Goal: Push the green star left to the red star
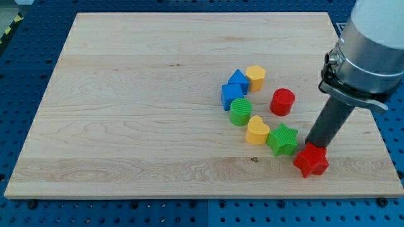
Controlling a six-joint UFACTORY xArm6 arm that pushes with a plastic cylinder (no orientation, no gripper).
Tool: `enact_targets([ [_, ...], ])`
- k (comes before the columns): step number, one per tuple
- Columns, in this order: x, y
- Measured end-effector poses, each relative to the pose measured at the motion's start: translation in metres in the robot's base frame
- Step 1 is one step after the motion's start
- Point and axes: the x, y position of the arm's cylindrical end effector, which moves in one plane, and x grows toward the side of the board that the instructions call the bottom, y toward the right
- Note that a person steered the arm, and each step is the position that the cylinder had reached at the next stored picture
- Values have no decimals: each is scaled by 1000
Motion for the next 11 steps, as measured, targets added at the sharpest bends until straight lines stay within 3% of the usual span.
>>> enact_targets([
  [3, 11, 0],
  [7, -64, -2],
  [11, -43, -22],
])
